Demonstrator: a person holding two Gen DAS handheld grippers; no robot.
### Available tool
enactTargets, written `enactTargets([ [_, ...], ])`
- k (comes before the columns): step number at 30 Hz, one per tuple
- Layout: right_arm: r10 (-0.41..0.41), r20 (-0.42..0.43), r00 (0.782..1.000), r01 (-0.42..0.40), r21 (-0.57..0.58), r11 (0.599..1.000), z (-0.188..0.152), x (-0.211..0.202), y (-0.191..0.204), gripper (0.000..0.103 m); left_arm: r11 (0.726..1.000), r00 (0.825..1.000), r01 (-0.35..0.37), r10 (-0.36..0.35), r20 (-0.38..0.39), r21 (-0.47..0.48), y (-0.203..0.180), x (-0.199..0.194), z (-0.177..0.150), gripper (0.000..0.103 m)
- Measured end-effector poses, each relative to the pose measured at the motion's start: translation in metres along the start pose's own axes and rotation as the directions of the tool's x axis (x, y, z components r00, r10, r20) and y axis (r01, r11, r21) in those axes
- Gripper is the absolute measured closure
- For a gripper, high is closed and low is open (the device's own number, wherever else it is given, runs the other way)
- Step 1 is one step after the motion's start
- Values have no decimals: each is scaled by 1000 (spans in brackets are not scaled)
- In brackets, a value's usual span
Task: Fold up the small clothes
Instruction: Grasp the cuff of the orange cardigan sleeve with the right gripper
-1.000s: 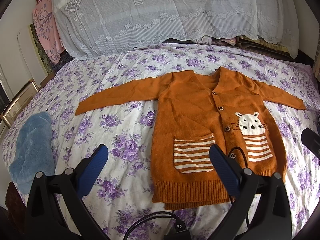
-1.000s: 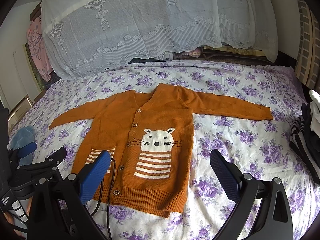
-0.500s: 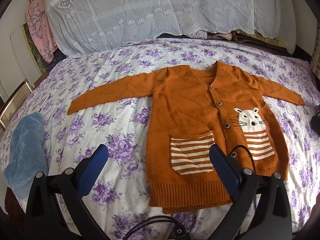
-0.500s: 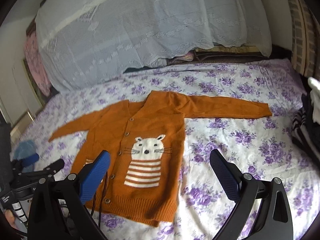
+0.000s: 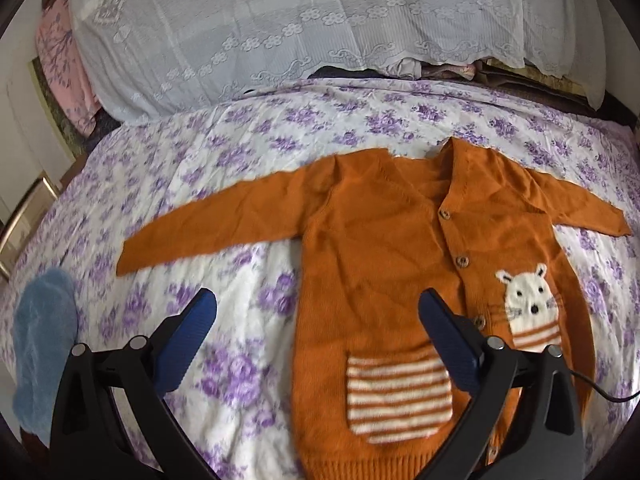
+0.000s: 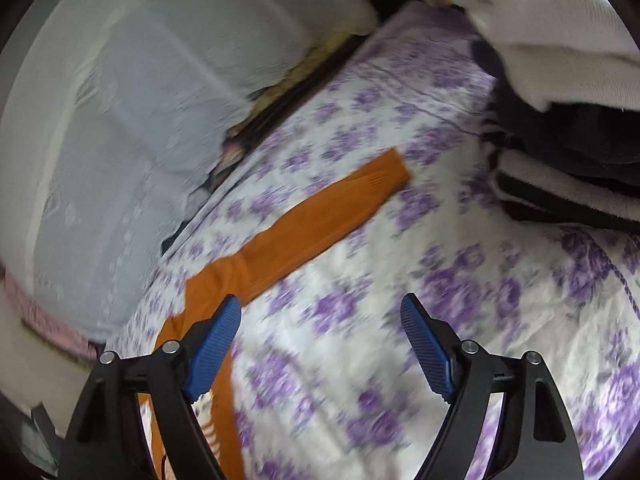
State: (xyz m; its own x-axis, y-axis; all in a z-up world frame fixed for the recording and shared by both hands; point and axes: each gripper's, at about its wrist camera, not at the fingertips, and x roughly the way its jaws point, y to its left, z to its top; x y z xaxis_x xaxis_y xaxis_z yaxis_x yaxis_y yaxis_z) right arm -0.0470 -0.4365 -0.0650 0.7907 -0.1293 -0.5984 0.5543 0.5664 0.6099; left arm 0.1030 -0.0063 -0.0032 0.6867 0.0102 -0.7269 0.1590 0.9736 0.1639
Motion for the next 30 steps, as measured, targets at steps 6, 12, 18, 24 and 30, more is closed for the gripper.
enactTargets([
  [6, -51, -22, 998, 52, 46, 998, 23, 45, -8, 36, 999, 999, 7, -6, -48, 31, -35, 42, 35, 4],
  [12, -111, -14, 994, 112, 152, 982, 46, 84, -13, 42, 997, 995, 59, -55, -78, 43, -76, 76, 61, 4],
  [18, -159, 22, 987, 153, 177, 972, 60, 112, -13, 76, 993, 993, 31, -17, -120, 116, -126, 113, 65, 4],
  [24, -100, 84, 991, 87, 149, 985, 60, 118, -23, 95, 993, 991, 1, 15, -133, 117, -151, 143, 57, 4],
  [30, -53, 132, 990, 36, 123, 992, 63, 110, -15, 96, 992, 996, 1, 11, -93, 129, -161, 135, 70, 4],
])
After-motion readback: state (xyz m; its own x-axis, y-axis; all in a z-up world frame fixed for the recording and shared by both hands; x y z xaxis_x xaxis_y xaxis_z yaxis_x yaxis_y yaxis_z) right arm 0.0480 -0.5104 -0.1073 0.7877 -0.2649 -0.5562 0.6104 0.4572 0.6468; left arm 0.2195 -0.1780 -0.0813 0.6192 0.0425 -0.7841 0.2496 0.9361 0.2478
